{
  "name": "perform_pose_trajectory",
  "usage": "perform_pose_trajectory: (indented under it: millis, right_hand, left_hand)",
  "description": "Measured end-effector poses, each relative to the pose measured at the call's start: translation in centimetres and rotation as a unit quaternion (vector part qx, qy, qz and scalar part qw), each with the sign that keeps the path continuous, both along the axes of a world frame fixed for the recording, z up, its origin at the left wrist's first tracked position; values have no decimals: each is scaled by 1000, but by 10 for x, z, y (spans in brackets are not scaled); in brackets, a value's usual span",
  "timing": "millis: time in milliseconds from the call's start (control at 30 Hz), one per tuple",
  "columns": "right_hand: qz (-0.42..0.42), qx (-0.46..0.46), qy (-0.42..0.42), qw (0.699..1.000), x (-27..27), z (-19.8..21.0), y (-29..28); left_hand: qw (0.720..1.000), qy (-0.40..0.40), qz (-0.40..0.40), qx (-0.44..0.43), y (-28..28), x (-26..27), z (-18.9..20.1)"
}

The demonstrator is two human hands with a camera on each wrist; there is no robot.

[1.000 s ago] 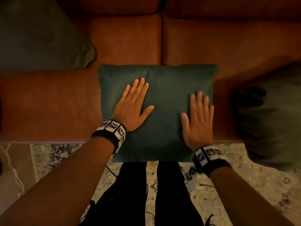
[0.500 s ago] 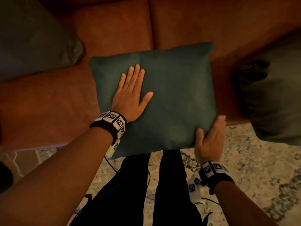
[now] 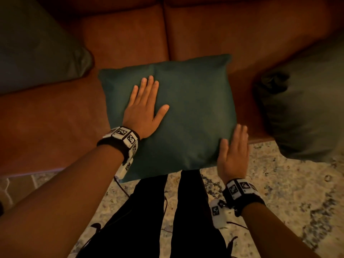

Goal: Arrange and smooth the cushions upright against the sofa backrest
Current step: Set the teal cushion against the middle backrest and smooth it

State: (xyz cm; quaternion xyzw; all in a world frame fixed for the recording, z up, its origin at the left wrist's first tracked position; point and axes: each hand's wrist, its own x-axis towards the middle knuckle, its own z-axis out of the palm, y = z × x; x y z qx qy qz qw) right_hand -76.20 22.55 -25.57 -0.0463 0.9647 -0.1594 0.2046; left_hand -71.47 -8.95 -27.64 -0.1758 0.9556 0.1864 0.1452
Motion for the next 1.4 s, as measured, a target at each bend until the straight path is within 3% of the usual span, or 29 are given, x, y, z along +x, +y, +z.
perform_pose_trajectory:
  millis: [67, 100, 200, 300, 400, 500, 567, 633, 667, 700, 767, 833, 900, 967, 1000, 1067, 1133, 1200, 1267, 1333, 1400]
  right_hand:
    - [-123, 9, -28, 992, -9, 1, 2]
    - [-122, 12, -8, 992, -15, 6, -5]
    - [32, -32, 70, 997, -35, 22, -45]
    - [191, -54, 118, 973, -57, 28, -107]
    - [290, -27, 129, 948, -76, 20, -154]
    - [330, 11, 121, 936, -84, 1, -161]
    - [330, 33, 118, 936, -85, -6, -158]
    - [330, 41, 130, 934, -82, -8, -160]
    - [330, 39, 132, 934, -80, -8, -162]
    - [331, 37, 132, 934, -79, -9, -163]
    - [330, 37, 127, 935, -83, -11, -163]
    - [334, 35, 105, 936, -90, -13, -161]
    - [337, 30, 98, 936, -93, -15, -160]
    - [334, 28, 108, 936, -91, -17, -159]
    - [334, 27, 112, 936, -89, -17, -160]
    - [336, 33, 111, 935, -88, -17, -163]
    - [338, 36, 102, 935, -90, -16, -166]
    - [339, 34, 99, 935, -92, -15, -167]
    - [339, 29, 96, 935, -95, -16, -167]
    - [345, 19, 80, 935, -96, -15, -163]
    - [347, 13, 72, 935, -95, -15, -159]
  left_hand:
    - [1000, -5, 1, -8, 5, 1, 4]
    - [1000, -4, 3, -11, 6, 1, 5]
    - [1000, 3, -2, -9, 6, 3, 7]
    - [999, 4, -16, -29, 6, 5, 12]
    - [999, 12, -43, -15, 0, 9, 19]
    - [996, 22, -81, -35, -32, 23, 20]
    - [997, 0, 63, -54, -58, 39, 15]
    - [958, -51, 283, -2, -60, 46, 15]
    - [939, -54, 340, 17, -49, 43, 17]
    - [937, -32, 346, 21, -32, 38, 21]
    - [967, 33, 250, 28, 12, 46, 27]
    - [974, 65, 215, 42, 58, 87, 22]
    - [935, 39, 341, 94, 91, 146, 10]
    - [862, -72, 470, 176, 109, 191, 7]
    - [846, -122, 484, 189, 112, 203, 9]
    - [852, -105, 481, 180, 105, 208, 14]
    - [874, 23, 469, 126, 94, 189, 21]
    - [906, 113, 400, 82, 88, 153, 30]
    - [932, 109, 339, 71, 97, 128, 29]
    - [920, 58, 379, 85, 114, 141, 13]
    - [876, 18, 459, 145, 125, 172, 2]
